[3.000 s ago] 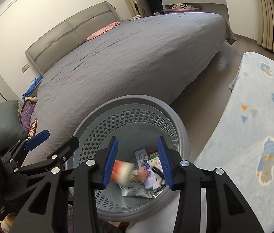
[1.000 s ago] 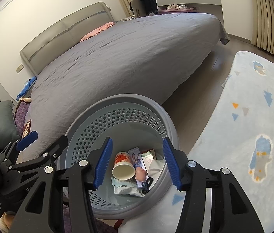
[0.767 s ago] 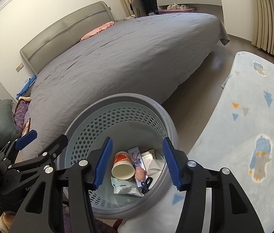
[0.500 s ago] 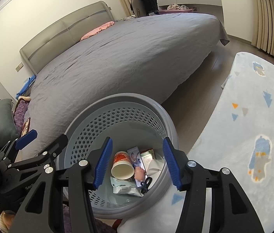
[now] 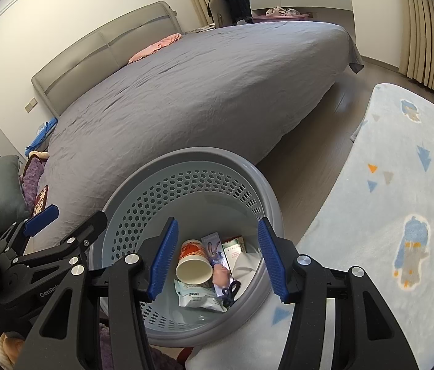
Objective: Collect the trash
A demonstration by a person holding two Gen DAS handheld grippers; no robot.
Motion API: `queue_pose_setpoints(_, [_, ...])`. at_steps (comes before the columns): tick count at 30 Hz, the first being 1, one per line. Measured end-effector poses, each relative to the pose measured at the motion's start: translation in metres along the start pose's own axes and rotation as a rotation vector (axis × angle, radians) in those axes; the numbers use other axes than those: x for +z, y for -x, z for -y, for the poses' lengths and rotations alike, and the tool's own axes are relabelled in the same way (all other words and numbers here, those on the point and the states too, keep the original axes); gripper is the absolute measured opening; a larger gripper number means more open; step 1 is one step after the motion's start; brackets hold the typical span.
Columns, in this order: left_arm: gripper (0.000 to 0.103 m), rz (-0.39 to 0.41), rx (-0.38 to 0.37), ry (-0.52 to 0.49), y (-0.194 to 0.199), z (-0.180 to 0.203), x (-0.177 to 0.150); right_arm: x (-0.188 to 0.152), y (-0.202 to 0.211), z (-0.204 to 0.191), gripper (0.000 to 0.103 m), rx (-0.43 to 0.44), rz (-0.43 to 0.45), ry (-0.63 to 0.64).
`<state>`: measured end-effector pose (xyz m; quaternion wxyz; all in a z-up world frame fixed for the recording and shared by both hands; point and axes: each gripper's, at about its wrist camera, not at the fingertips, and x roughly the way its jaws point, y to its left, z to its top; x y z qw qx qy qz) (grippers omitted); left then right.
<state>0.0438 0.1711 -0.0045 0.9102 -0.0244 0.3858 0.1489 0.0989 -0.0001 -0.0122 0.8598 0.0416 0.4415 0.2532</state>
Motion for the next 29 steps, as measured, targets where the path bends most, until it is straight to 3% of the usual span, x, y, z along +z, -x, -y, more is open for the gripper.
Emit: queue_pose_setpoints(29, [0.097, -0.004, 0.000, 0.008, -0.0001, -0.0015, -0.0006, -0.0039, -0.0003, -0.0030, 0.052, 0.000, -0.002, 0.009])
